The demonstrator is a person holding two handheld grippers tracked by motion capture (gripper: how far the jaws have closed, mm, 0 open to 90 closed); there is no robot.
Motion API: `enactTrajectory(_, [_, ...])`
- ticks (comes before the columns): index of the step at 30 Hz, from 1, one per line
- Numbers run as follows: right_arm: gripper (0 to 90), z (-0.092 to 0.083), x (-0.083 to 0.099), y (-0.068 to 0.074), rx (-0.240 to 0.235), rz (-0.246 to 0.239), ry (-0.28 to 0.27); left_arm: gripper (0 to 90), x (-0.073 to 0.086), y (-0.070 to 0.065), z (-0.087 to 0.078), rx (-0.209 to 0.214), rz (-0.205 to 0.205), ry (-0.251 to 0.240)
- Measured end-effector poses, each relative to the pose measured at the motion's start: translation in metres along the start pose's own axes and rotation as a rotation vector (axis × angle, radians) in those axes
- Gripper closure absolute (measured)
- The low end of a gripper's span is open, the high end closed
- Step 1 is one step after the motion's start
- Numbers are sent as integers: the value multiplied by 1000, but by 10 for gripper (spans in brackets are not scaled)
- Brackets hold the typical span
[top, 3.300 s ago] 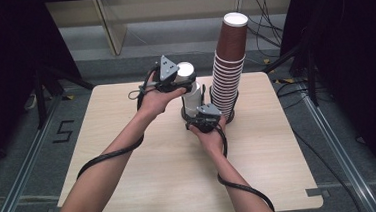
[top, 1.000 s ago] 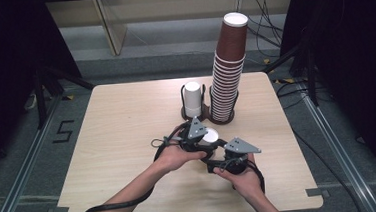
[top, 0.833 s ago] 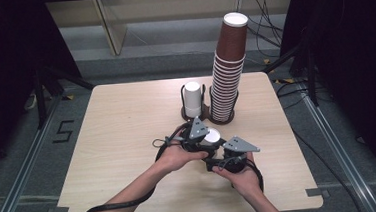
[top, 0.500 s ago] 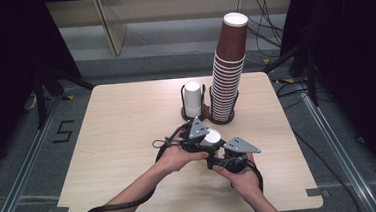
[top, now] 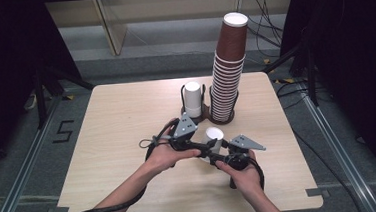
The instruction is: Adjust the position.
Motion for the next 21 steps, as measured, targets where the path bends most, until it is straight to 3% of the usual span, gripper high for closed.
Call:
enactTrajectory(4, [298,0,-1,-4,-3,76,-8,145,7,4,-11,-12,43,7])
enactTrajectory(5, [298,0,-1,-5,-15,108,-5,144,10,5,-13,-10,47,9])
enactTrajectory(6, [298,1,-1,-8,-9,99,-17,143,13,5,-14,-8,45,13])
enactTrajectory(8, [297,0,-1,-7,-15,153,-13,140,19,6,-17,-2,57,23])
enactTrajectory(13, [296,1,-1,-13,-20,175,-22,114,34,5,-23,16,73,41])
enactTrajectory(14, [296,1,-1,-9,-31,238,-14,106,37,5,-23,21,77,45])
enactTrajectory(15, [296,2,-1,-12,-49,216,-34,95,40,5,-24,26,78,50])
enactTrajectory(19, [296,2,0,-12,-84,352,-33,56,52,5,-22,25,99,66])
enactTrajectory(21, [296,3,1,-13,-99,390,-46,44,55,6,-19,31,94,58])
Point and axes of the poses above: each handheld gripper's, and its own axes: z roughly forward along the jaws, x roughly out of its underside, y roughly to its left, the point moved 4 cm from there along z, roughly forward along the jaws, and after that the axes turned 12 degrees about -z, right-handed, at the moved point
